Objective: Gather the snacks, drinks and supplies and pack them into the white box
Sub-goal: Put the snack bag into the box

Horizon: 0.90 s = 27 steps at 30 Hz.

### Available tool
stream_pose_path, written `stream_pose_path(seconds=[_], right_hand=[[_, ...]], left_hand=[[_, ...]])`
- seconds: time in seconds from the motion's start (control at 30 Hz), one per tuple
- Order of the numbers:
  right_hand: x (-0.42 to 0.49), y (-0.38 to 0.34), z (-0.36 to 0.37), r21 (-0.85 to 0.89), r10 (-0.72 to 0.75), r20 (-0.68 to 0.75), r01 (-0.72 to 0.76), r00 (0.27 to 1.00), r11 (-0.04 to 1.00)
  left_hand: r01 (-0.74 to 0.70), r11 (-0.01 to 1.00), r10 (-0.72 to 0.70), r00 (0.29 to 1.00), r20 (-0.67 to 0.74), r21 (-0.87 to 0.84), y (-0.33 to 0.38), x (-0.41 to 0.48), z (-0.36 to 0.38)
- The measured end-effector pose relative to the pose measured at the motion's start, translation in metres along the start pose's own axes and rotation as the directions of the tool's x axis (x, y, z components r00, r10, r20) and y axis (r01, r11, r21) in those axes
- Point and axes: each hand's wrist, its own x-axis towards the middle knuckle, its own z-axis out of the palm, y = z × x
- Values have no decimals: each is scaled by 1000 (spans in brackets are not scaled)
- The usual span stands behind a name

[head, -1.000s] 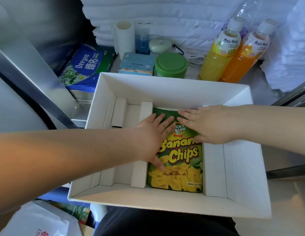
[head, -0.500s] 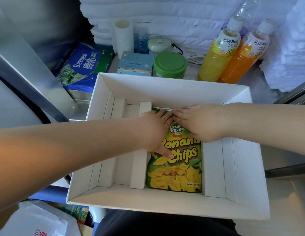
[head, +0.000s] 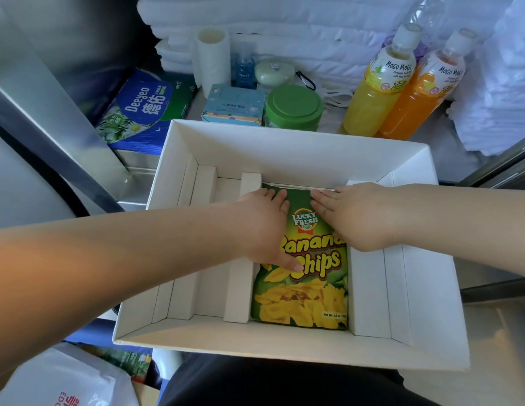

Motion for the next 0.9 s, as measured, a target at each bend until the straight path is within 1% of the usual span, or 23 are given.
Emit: stream_pose_path(seconds=[0.13, 0.2, 0.27, 0.33, 0.4, 0.47, 0.53, 0.6, 0.67, 0.73, 0.8, 0.9], right_hand=[[-6, 0, 0, -103, 26, 41, -22, 999, 994], [-5, -2, -3, -136, 31, 62, -22, 998, 991], [-2, -2, -6, -141, 7, 71, 3, 997, 990], [0, -3, -7, -145, -12, 54, 19, 998, 989], [2, -4, -6, -108, 2, 35, 2, 999, 994], [2, 0, -6, -4, 41, -47, -41, 998, 999], [-2, 11, -11, 140, 46, -215, -16, 976, 990], [-11, 21, -19, 266, 43, -405, 72, 913, 961], [-23, 27, -28, 313, 51, -563, 156, 825, 937], [-33, 28, -33, 285, 54, -671, 191, 739, 939], [-41, 28, -30, 196, 33, -770, 187, 638, 963], [-44, 31, -23, 87, -11, -865, 171, 502, 981]], left_hand=[[14, 996, -17, 999, 31, 88, 7, -2, -6], [22, 997, -25, 999, 39, 78, 7, -1, -10], [30, 998, -32, 999, 32, 62, 6, -1, -13], [38, 996, -42, 998, 46, 82, 7, -3, -14], [48, 995, -53, 997, 63, 82, 8, -4, -13], [57, 998, -58, 998, 36, 23, 1, -3, -14], [36, 999, -37, 999, -24, -34, -12, -4, -15], [-23, 999, 19, 992, -126, -32, -27, -11, -15], [-84, 996, 77, 968, -240, -19, -38, -22, -9], [-93, 995, 78, 928, -363, -22, -44, -38, -3], [-49, 999, 43, 889, -456, -2, -48, -54, 1], [28, 999, -15, 883, -469, 21, -49, -71, 1]])
